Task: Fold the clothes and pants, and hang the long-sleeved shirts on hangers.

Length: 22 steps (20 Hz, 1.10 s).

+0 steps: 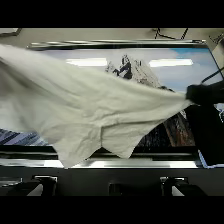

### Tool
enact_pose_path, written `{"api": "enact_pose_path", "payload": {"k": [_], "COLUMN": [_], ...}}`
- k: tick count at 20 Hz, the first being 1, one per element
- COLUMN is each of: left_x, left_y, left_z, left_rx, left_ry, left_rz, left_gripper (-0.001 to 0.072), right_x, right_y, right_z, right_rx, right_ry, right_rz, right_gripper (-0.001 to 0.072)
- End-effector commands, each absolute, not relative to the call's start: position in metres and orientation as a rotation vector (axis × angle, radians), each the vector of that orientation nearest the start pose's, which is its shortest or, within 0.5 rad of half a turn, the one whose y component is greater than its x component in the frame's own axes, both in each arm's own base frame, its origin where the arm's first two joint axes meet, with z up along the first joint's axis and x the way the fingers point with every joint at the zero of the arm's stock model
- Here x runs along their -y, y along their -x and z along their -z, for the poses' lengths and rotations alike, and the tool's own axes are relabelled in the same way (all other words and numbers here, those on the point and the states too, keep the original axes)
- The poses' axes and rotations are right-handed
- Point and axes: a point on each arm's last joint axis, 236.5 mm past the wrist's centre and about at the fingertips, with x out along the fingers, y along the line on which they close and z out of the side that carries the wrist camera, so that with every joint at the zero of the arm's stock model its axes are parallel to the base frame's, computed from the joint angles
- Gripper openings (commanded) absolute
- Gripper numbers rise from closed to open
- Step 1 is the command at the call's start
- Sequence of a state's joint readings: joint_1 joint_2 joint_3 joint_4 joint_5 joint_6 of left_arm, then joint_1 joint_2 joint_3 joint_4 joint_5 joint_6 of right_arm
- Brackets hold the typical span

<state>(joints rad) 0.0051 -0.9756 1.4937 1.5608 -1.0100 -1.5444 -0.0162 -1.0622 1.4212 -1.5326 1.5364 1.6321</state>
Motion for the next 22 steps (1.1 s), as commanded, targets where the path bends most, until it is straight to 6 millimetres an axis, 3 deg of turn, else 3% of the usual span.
{"api": "enact_pose_path", "payload": {"k": [1, 3, 4, 5, 6, 7, 10, 12, 13, 15, 16, 18, 22], "left_x": [0.025, 0.028, 0.031, 0.036, 0.045, 0.048, 0.042, 0.044, 0.054, 0.078, 0.086, 0.099, 0.109], "left_y": [-0.453, -0.463, -0.461, -0.456, -0.444, -0.429, -0.365, -0.329, -0.323, -0.328, -0.334, -0.342, -0.340], "left_z": [-0.120, -0.042, -0.011, 0.010, 0.025, 0.032, 0.041, 0.048, 0.053, 0.067, 0.075, 0.086, 0.106], "left_rx": [-0.721, -0.830, -0.917, -0.990, -1.081, -1.165, -1.440, -1.574, -1.588, -1.528, -1.485, -1.428, -1.452], "left_ry": [0.142, 0.236, 0.320, 0.411, 0.490, 0.483, 0.329, 0.394, 0.469, 0.641, 0.718, 0.821, 0.829], "left_rz": [0.070, 0.037, 0.001, -0.031, -0.047, -0.034, 0.104, 0.150, 0.180, 0.197, 0.183, 0.171, 0.161], "left_gripper": [0.0022, 0.0025, 0.0076, 0.0264, 0.0590, 0.0713, 0.0714, 0.0713, 0.0712, 0.0703, 0.0641, 0.0631, 0.0630], "right_x": [-0.016, -0.024, -0.027, -0.031, -0.031, -0.031, -0.030, -0.030, -0.030, -0.030, -0.031, -0.031, -0.031], "right_y": [-0.343, -0.346, -0.346, -0.345, -0.345, -0.345, -0.347, -0.345, -0.344, -0.342, -0.341, -0.339, -0.340], "right_z": [-0.029, 0.014, 0.027, 0.036, 0.042, 0.044, 0.044, 0.044, 0.044, 0.045, 0.045, 0.045, 0.045], "right_rx": [-1.301, -1.358, -1.395, -1.421, -1.438, -1.444, -1.433, -1.440, -1.444, -1.454, -1.459, -1.465, -1.462], "right_ry": [-0.183, -0.250, -0.269, -0.284, -0.288, -0.282, -0.246, -0.246, -0.246, -0.245, -0.246, -0.244, -0.246], "right_rz": [0.023, 0.035, 0.033, 0.029, 0.030, 0.027, 0.003, 0.000, 0.000, -0.001, -0.001, -0.002, -0.002], "right_gripper": [0.0047, 0.0047, 0.0047, 0.0047, 0.0047, 0.0047, 0.0047, 0.0048, 0.0048, 0.0047, 0.0047, 0.0047, 0.0047]}}
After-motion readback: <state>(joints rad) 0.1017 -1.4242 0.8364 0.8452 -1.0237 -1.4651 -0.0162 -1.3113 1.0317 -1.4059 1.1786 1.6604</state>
